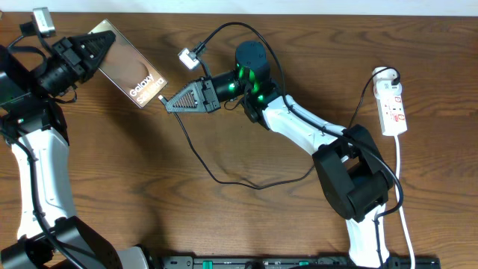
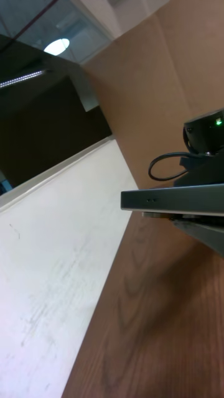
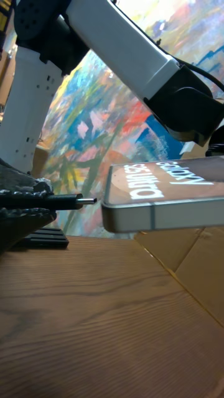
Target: Plug charger to phone and switch on socket
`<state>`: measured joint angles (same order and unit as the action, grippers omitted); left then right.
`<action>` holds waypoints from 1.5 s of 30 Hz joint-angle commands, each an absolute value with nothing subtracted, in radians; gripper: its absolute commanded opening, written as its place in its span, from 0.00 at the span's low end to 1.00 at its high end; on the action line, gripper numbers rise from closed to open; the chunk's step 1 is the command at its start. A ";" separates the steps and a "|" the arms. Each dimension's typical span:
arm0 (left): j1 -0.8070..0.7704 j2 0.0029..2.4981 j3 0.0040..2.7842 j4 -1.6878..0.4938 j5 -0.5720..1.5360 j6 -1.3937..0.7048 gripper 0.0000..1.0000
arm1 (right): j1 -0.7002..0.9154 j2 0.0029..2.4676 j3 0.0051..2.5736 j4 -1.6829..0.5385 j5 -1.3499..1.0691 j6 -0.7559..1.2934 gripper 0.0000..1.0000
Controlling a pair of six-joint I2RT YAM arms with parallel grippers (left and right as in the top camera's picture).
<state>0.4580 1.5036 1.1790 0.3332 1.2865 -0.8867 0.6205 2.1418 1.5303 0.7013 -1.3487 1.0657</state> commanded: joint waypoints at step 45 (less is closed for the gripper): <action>0.459 1.501 1.186 0.282 1.260 -0.945 0.08 | 0.617 2.125 1.537 0.767 -1.342 1.106 0.01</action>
<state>0.4580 1.5040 1.1782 0.2726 1.2530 -0.9245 0.6205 2.1418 1.5303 0.7673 -1.3525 1.0966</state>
